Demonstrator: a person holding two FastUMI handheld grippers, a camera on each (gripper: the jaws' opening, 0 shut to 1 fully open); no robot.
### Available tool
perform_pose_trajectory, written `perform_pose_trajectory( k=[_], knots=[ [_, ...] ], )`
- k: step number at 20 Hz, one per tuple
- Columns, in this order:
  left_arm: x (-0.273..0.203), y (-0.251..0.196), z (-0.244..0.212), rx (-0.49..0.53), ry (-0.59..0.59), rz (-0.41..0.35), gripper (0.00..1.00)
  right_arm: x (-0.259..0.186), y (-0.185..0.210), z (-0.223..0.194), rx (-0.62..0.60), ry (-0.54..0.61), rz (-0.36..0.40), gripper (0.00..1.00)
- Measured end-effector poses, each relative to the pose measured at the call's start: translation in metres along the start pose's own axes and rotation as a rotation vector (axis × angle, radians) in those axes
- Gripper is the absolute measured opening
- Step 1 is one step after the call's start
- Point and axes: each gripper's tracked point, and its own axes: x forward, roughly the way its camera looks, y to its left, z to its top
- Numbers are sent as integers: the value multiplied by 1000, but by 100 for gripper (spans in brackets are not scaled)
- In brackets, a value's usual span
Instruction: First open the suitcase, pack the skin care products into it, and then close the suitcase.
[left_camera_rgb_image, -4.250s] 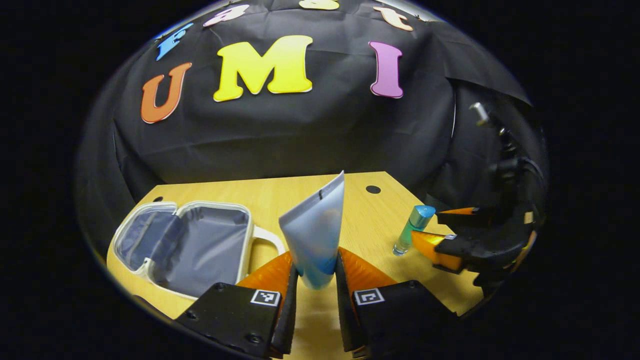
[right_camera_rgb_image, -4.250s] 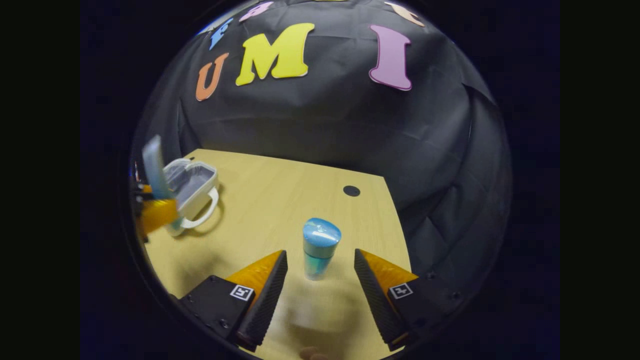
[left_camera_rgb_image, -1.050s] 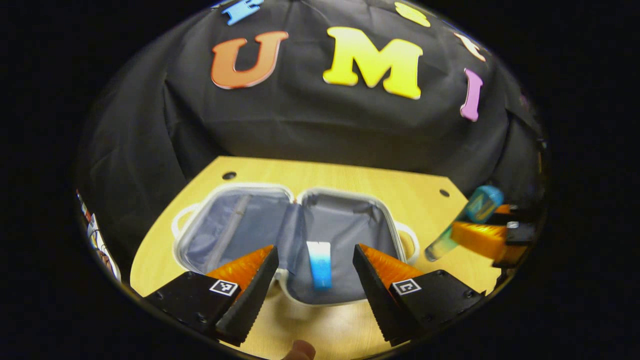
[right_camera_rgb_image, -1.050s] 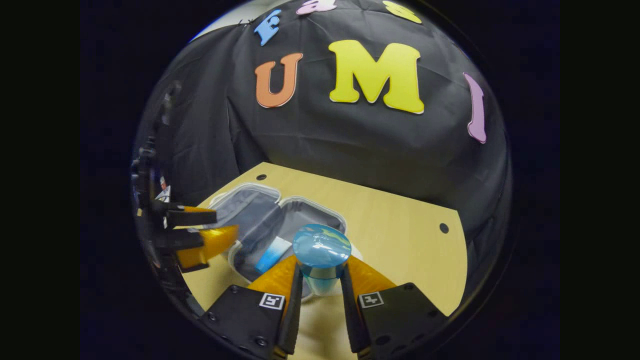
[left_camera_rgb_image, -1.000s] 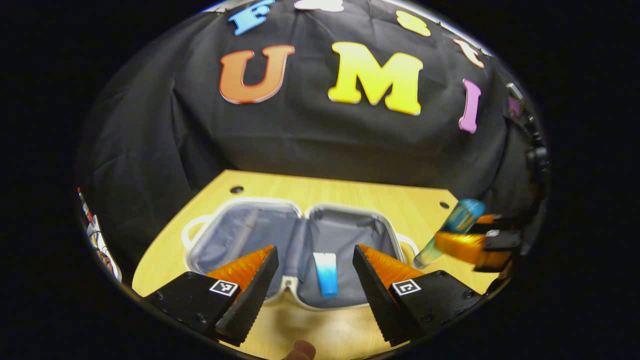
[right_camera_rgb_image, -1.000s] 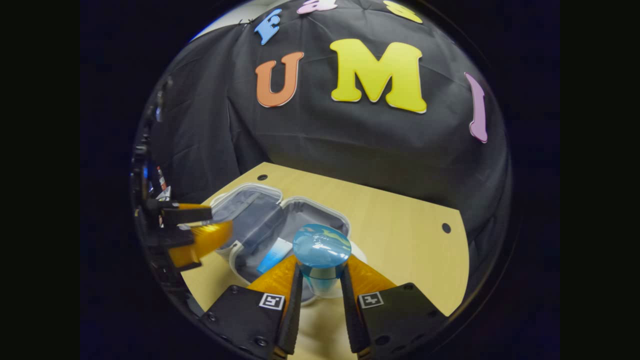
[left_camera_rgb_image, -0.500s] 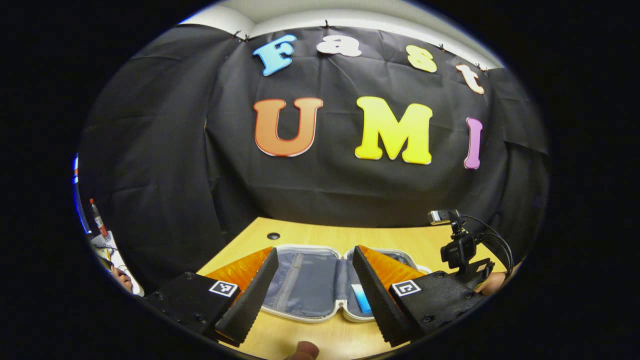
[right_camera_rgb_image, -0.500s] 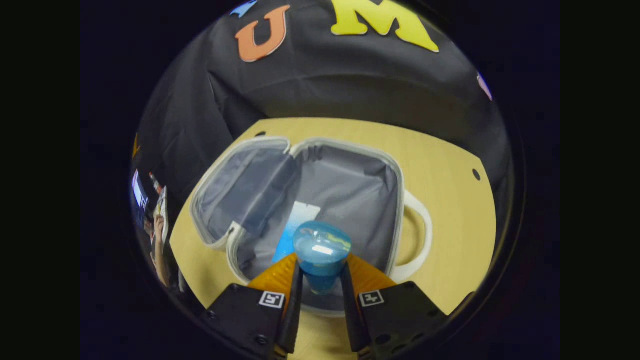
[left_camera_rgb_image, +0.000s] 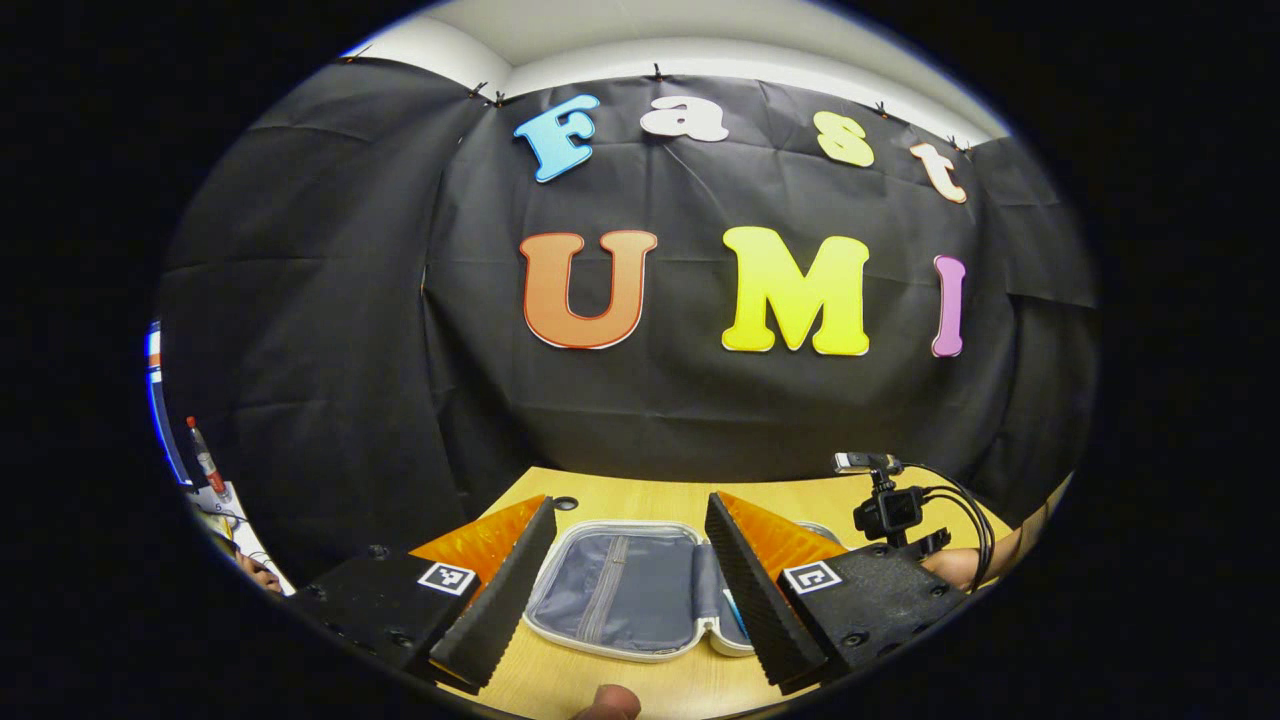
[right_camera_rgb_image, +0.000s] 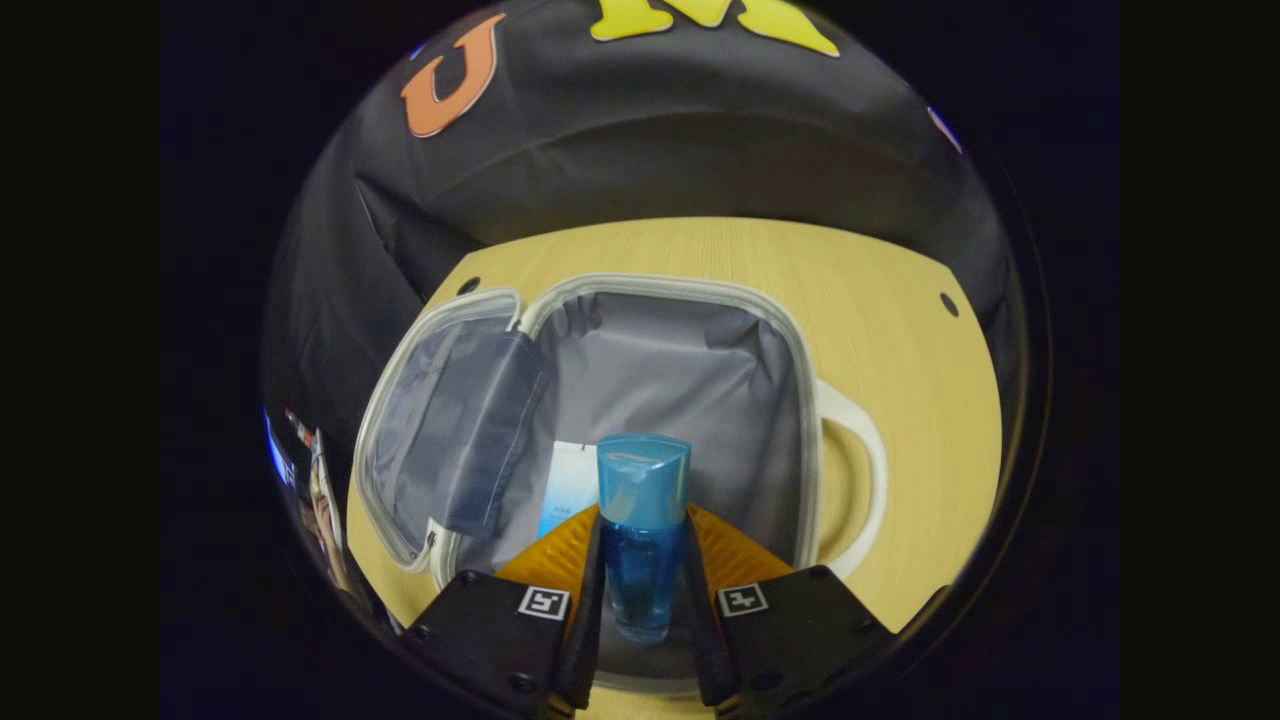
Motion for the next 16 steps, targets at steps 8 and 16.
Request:
perform_pose_trajectory(
  k=[8,16],
  knots=[
    [4,28,-34,-16,103,43,96,29,-8,-3,76,73,-97,38],
    [21,75,-55,-45,143,106,96,8,-1,0,43,42,-85,51]
  ],
)
